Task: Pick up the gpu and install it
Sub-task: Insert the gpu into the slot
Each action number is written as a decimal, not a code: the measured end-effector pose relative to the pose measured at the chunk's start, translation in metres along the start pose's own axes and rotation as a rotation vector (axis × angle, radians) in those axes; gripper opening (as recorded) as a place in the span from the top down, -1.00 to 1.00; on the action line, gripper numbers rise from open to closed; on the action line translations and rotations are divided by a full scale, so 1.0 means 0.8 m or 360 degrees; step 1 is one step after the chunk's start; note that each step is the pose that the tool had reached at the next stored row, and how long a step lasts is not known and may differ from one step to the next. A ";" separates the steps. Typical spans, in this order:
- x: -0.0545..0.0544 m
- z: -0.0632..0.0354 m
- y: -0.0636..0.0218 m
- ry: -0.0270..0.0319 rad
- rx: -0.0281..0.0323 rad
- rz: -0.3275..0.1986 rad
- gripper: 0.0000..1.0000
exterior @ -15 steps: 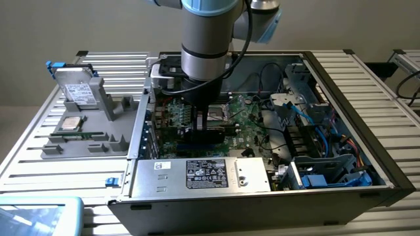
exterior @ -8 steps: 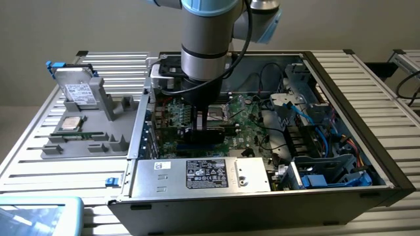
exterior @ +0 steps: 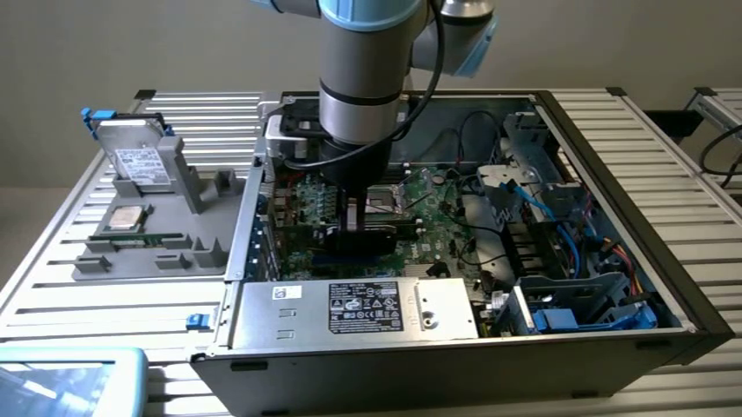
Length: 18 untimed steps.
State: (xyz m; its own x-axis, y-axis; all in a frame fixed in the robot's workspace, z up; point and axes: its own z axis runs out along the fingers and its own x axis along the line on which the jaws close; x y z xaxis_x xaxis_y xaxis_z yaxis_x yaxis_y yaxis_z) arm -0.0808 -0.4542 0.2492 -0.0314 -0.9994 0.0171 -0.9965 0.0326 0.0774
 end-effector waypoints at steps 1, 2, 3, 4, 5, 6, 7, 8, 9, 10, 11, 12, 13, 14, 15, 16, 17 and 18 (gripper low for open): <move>0.000 0.000 0.000 -0.00001 -0.00007 0.0000 0.44; 0.000 0.000 0.000 -0.00002 -0.00013 0.0000 0.44; 0.000 0.000 0.000 -0.00001 -0.00017 0.0000 0.44; 0.000 0.000 0.000 -0.00001 -0.00018 0.0000 0.44; 0.000 0.001 0.000 -0.00001 -0.00018 0.0000 0.44; 0.000 0.001 0.000 -0.00002 -0.00018 0.0000 0.44; 0.000 0.001 0.001 -0.00003 -0.00017 0.0000 0.44; 0.000 0.001 0.001 -0.00001 -0.00019 0.0000 0.44; 0.000 0.001 0.001 0.00001 -0.00023 0.0000 0.44; 0.000 0.001 0.001 0.00001 -0.00027 0.0000 0.44; 0.000 0.001 0.001 0.00002 -0.00031 0.0000 0.44; 0.000 0.001 0.001 0.00001 -0.00034 0.0000 0.44; 0.000 0.001 0.001 -0.00001 -0.00035 0.0000 0.44; 0.000 0.001 0.001 -0.00001 -0.00036 0.0000 0.44; 0.000 0.001 0.001 0.00000 -0.00036 0.0000 0.44; 0.000 0.001 0.001 0.00000 -0.00036 0.0000 0.44; 0.000 0.001 0.001 0.00000 -0.00036 0.0000 0.44; 0.000 0.001 0.001 -0.00001 -0.00036 0.0000 0.44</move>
State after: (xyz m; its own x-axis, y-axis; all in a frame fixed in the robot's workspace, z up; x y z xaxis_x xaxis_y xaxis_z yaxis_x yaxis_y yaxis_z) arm -0.0813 -0.4540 0.2483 -0.0315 -0.9994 0.0170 -0.9963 0.0327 0.0797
